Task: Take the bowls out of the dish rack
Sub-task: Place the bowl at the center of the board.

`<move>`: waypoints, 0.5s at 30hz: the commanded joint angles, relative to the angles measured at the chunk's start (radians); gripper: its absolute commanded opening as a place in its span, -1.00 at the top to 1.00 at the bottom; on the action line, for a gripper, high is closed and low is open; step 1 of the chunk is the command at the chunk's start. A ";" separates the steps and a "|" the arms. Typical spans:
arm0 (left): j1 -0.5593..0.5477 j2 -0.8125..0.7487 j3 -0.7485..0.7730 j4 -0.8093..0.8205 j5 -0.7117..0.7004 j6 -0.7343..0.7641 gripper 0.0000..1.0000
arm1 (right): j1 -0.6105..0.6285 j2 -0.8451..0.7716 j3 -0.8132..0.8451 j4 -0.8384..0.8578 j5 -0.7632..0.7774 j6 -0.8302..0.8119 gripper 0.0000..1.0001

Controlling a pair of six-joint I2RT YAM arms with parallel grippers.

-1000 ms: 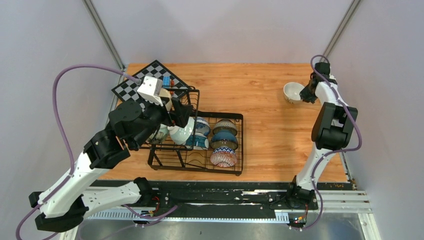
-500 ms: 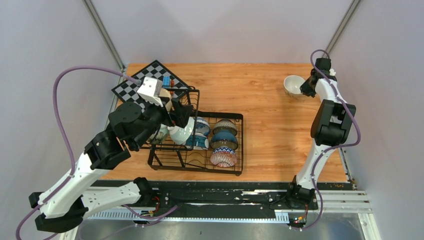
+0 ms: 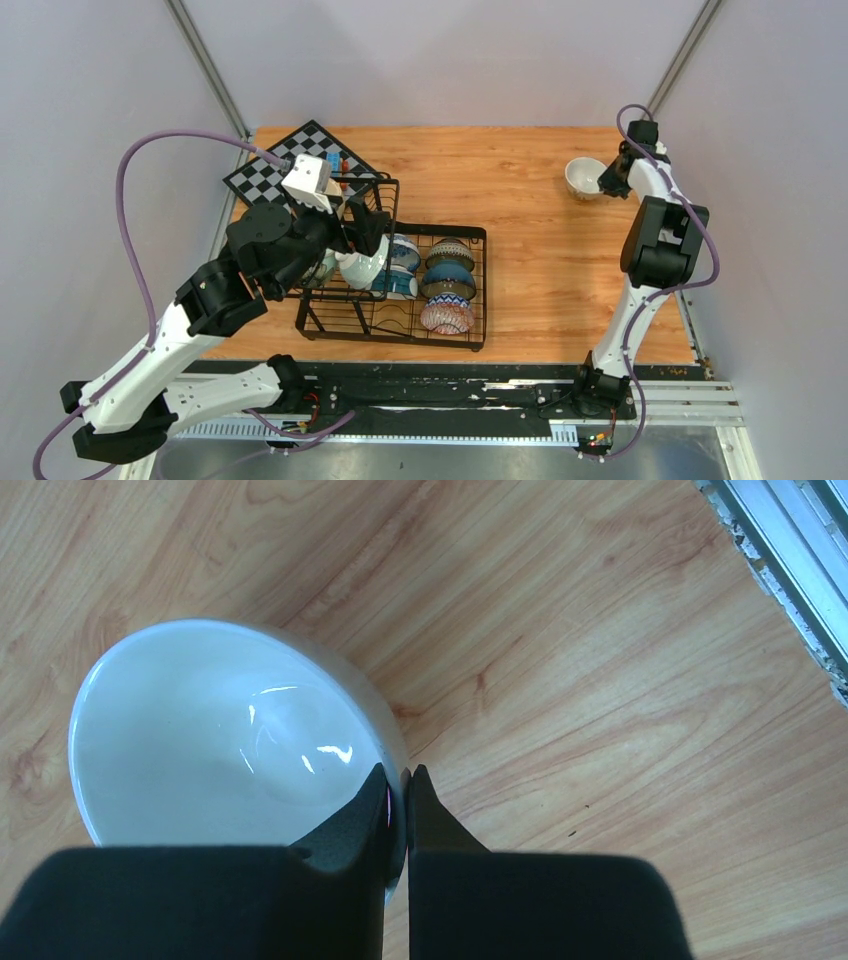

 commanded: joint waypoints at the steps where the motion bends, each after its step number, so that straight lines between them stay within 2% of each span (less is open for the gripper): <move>1: 0.005 -0.001 -0.007 0.010 -0.007 -0.012 -1.00 | -0.023 -0.001 -0.009 0.049 -0.009 -0.013 1.00; 12: 0.005 0.012 -0.026 0.017 -0.002 -0.026 -1.00 | -0.040 -0.012 -0.068 0.050 -0.004 -0.023 0.99; 15: 0.005 0.013 -0.028 0.016 0.004 -0.031 -1.00 | -0.044 -0.021 -0.079 0.054 -0.012 -0.021 0.85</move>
